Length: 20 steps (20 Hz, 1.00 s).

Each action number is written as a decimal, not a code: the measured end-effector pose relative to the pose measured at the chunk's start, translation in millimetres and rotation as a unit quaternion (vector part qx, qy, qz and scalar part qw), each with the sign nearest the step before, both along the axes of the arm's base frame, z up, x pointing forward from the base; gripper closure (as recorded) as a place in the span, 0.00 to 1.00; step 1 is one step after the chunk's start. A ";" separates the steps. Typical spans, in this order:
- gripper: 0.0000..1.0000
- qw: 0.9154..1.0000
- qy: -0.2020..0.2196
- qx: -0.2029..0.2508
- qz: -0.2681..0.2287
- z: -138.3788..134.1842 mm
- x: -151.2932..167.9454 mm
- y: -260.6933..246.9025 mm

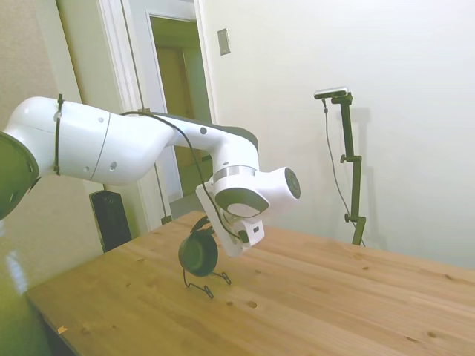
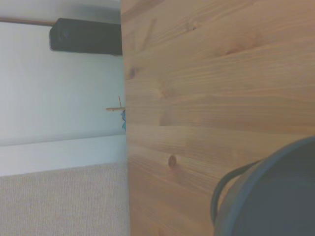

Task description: Load the bowl

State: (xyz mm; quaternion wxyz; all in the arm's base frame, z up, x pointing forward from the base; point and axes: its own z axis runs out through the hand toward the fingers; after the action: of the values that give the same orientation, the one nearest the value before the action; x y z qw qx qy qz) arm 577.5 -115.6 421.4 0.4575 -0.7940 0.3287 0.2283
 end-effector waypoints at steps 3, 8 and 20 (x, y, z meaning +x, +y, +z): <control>1.00 1.000 0.001 -0.005 -0.005 -5.8 1.0 3.0; 1.00 1.000 0.011 -0.006 -0.014 -28.3 0.5 -4.0; 1.00 1.000 0.017 -0.013 -0.020 -33.5 2.1 -1.8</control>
State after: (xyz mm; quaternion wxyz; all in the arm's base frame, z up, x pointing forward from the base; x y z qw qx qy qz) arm 579.6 -117.4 387.9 0.4457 -0.7892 0.3556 0.2281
